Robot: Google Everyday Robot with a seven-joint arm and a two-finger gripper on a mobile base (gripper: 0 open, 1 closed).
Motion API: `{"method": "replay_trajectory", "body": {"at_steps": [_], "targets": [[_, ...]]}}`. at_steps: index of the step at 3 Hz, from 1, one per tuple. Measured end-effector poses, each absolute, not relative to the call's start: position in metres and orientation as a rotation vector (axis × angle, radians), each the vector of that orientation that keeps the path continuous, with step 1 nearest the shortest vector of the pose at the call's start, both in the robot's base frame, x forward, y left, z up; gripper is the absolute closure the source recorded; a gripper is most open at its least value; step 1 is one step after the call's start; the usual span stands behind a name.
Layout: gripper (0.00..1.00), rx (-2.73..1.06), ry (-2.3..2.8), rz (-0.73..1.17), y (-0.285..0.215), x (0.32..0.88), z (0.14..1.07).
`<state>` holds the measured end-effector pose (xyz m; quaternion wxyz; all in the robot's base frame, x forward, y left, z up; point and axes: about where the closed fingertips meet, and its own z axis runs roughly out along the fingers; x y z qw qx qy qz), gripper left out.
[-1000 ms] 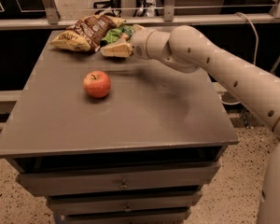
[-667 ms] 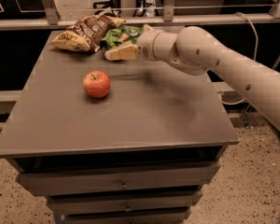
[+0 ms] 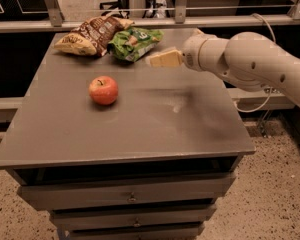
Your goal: Move green rice chip bag near brown chip bag
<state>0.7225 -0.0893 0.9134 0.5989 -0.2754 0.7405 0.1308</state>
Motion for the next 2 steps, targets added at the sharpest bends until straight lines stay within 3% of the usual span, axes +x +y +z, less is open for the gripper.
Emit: {"method": "replay_trajectory", "body": {"at_steps": [2], "targets": [[0.00,-0.628,1.736,0.272,-0.1025,0.7144,0.9135]]}}
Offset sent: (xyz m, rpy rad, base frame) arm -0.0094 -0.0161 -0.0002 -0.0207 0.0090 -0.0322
